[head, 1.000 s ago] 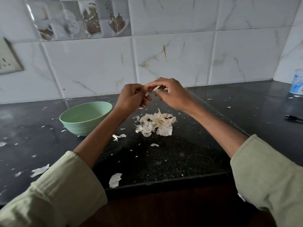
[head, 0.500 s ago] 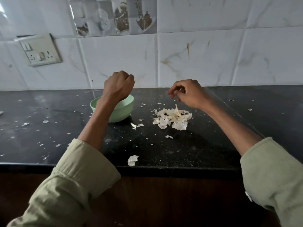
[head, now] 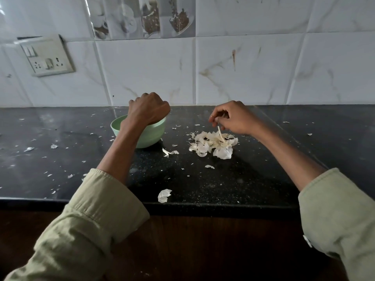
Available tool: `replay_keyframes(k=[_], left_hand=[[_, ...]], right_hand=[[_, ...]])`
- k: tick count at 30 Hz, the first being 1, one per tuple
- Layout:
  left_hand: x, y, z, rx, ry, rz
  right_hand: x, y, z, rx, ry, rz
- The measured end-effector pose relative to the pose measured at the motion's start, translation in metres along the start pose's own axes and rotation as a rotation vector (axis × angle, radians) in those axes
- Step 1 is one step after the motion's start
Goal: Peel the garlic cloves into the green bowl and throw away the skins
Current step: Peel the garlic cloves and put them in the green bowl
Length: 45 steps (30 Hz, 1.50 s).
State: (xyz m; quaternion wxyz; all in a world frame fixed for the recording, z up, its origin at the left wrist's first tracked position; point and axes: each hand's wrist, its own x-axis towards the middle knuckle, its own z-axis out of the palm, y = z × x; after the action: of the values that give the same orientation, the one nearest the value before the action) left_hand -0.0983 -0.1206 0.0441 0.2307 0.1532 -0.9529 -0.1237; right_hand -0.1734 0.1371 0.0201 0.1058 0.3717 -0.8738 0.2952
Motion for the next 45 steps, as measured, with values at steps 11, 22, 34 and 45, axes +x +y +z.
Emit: replay_keyframes(k=[11,22,34,45], left_hand=[[0.008,-0.001,0.005,-0.146,0.092,0.048],[-0.011,0.054,0.050,-0.263,-0.013,0.662],[-0.006,0.052,0.070,-0.311,-0.080,0.604],[-0.005,0.055,0.081,-0.317,-0.092,0.605]], right_hand=[[0.002,0.007,0.003,0.038,-0.047,0.031],[0.003,0.020,-0.017,0.107,0.015,0.023],[0.001,0.026,-0.023,0.098,-0.479,0.039],[0.004,0.043,-0.033,0.094,-0.401,0.084]])
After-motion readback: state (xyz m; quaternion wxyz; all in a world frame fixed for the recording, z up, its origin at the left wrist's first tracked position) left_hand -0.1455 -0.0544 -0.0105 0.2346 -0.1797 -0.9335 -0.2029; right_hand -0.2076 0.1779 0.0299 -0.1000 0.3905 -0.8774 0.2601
